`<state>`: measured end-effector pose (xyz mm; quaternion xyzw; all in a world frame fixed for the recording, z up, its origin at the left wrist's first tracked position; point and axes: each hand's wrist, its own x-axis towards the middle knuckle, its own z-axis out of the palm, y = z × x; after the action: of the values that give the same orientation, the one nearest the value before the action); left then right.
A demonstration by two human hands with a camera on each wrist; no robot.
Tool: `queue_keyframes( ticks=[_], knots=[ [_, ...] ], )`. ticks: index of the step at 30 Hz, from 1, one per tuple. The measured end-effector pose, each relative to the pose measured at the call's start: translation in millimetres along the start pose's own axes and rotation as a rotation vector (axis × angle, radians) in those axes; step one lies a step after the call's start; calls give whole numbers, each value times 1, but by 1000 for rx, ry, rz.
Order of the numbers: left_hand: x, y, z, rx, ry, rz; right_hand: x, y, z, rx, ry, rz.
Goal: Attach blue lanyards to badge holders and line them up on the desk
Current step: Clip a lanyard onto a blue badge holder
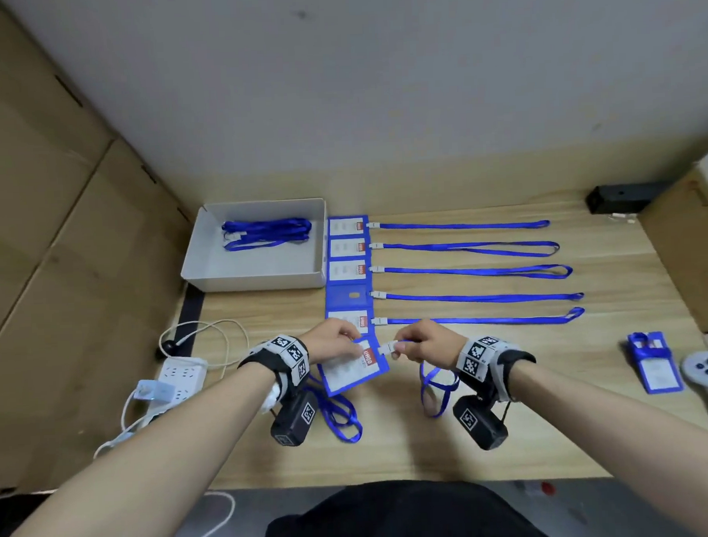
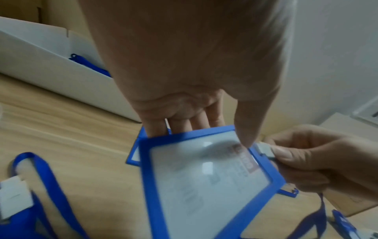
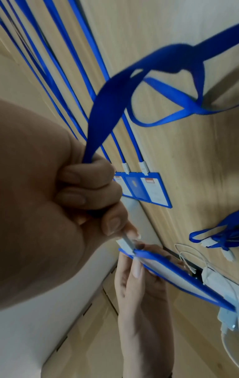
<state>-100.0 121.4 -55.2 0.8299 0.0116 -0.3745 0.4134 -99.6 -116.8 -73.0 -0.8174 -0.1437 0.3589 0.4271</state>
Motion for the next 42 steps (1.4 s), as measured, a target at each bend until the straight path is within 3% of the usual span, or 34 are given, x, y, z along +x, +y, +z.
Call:
queue_keyframes(
  ticks=[3, 8, 16, 20, 27, 33, 37, 42],
  knots=[
    [-1, 17, 3, -17, -27, 99, -2, -13, -9, -42, 64, -12],
    [2, 38, 5, -13, 77, 214, -11, -32, -22, -124, 162, -32],
    [9, 49, 12, -18, 127, 121, -21, -38, -23, -129, 274, -40],
    [9, 59, 20, -78, 150, 51, -23, -45, -17, -339, 294, -46],
    [8, 46, 19, -326, 196, 23, -28, -49, -30, -338, 406, 64],
    [2, 33, 23, -216, 130, 129, -38, -42, -37, -296, 304, 238],
    [-3, 34, 31, -221, -56, 228, -47, -39, -30, -389, 291, 316],
    [10, 12, 51, -127, -46, 156, -64, -13, -16, -189, 393, 334]
  ],
)
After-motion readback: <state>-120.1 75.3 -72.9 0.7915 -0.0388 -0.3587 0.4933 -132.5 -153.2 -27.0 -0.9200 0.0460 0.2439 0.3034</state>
